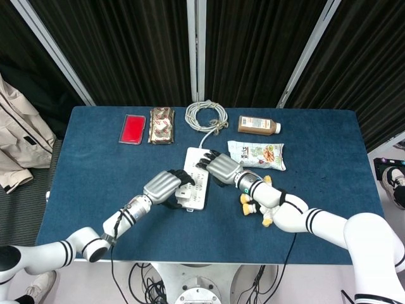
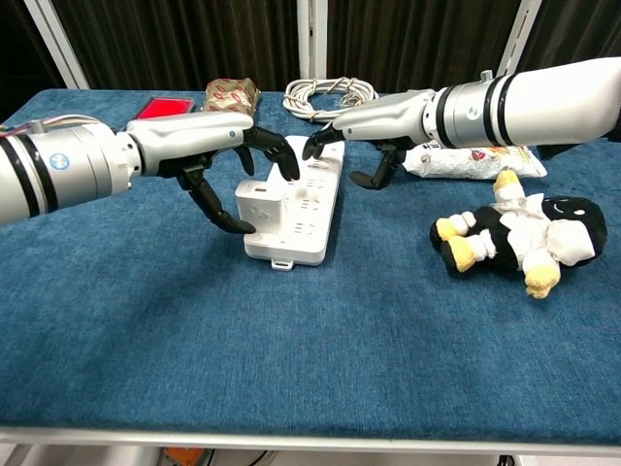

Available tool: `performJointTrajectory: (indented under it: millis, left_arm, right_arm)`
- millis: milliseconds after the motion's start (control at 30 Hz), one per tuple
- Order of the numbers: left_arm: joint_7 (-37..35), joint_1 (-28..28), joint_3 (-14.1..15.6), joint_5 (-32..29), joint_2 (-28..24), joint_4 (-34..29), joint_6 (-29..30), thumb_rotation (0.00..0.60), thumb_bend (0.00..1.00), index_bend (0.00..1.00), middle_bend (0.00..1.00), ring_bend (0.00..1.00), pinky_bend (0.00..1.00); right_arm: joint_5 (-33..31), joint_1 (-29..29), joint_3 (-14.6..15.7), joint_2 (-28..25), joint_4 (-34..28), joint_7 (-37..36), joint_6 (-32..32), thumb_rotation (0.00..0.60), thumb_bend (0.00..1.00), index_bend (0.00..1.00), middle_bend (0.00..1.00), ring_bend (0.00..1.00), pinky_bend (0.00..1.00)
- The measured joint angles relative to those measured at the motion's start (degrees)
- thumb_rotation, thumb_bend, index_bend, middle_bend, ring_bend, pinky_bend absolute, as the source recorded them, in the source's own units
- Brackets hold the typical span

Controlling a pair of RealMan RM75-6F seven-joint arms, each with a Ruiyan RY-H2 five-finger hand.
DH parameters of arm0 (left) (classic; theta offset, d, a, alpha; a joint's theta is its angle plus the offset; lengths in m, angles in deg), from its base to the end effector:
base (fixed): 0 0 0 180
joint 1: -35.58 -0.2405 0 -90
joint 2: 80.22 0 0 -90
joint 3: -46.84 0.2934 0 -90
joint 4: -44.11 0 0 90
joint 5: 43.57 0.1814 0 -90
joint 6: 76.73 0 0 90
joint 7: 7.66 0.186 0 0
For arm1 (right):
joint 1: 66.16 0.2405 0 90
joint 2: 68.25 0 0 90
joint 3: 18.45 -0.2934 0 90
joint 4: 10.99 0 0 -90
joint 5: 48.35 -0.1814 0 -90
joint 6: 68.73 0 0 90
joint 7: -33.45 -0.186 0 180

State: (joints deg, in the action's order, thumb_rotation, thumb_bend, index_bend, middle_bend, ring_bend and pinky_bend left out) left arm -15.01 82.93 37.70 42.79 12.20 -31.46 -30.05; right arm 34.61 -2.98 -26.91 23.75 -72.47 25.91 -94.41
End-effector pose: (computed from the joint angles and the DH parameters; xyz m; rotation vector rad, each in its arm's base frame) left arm -0.1158 0.3922 -0.0471 -2.1678 -1.0088 -1.1241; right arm -0.0966 -0.4649 -0.0626 2.3439 -0.8010 0.6809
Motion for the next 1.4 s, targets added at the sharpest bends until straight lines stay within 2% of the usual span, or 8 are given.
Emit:
performJointTrajectory:
  millis: [367, 833, 967, 1400]
  left_arm:
    - [0.94, 0.87, 2.02, 0.59, 2.55, 4.24, 1.80, 0.600, 0.29, 0.37, 0.38, 0.30, 0.46]
    - [-1.69, 1.88, 4.60, 3.63, 4.47, 8.88, 5.04, 0.600, 0.43, 0.55, 0.61, 0.53, 0.63]
    - [-2.99, 1.81, 5.08, 4.66, 5.23, 10.12, 7.19, 0.600, 0.48, 0.60, 0.65, 0.57, 0.64]
    - [-7.99, 0.89, 5.83, 5.29, 8.21, 14.61, 11.72, 0.600, 0.53, 0.66, 0.72, 0.60, 0.65]
  right_arm:
    - [0.84, 0.43, 1.78, 1.54, 2.03, -2.21, -1.69, 0.600, 0.55, 0.17, 0.15, 0.00, 0.00]
    - [0.47, 0.62, 2.90, 1.81, 2.58, -2.73, -2.43, 0.600, 0.55, 0.17, 0.15, 0.00, 0.00]
    - [0.24, 0.66, 3.09, 1.84, 2.61, -2.64, -2.48, 0.600, 0.55, 0.17, 0.15, 0.00, 0.00]
    - [-0.44, 1.04, 3.52, 2.17, 2.73, -1.71, -2.05, 0.600, 0.55, 0.17, 0.15, 0.00, 0.00]
